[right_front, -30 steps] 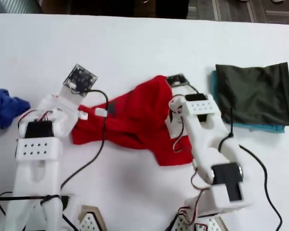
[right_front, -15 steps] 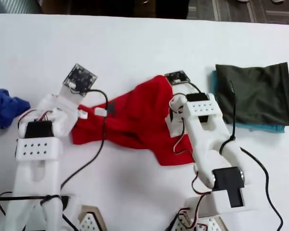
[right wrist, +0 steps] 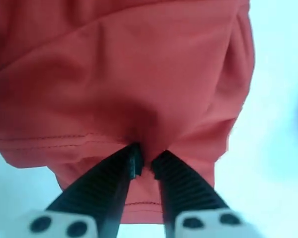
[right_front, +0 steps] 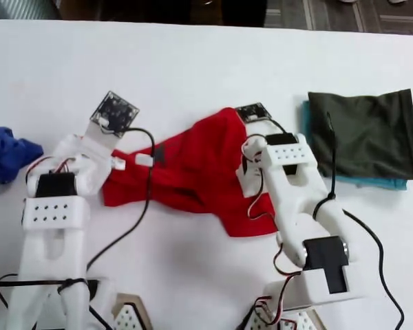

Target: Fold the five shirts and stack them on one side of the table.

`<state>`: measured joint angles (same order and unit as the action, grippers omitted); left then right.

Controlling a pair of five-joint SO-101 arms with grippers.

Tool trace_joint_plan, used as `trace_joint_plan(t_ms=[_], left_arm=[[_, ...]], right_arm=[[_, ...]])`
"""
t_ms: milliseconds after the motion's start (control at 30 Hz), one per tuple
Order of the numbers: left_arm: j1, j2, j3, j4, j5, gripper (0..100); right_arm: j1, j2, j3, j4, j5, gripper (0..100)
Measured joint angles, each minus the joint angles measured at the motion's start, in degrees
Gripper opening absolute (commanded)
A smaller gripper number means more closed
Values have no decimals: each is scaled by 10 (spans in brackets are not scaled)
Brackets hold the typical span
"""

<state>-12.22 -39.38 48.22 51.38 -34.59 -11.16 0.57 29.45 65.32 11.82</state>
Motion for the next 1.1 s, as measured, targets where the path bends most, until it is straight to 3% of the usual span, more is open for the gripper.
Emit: trace_joint_plan(t_ms=[333, 567, 733, 1100], left_arm=[[0, 0, 0, 0, 0, 26], [0, 0, 0, -1, 0, 26], [-4, 0, 0, -11, 0, 26], [-18, 0, 0, -11, 0, 26]], right_arm=[[-2, -113, -16, 0, 40, 21], [-3, -84, -16, 7, 40, 25], [-1, -4, -16, -35, 40, 148], [-7, -80, -16, 22, 90, 146]])
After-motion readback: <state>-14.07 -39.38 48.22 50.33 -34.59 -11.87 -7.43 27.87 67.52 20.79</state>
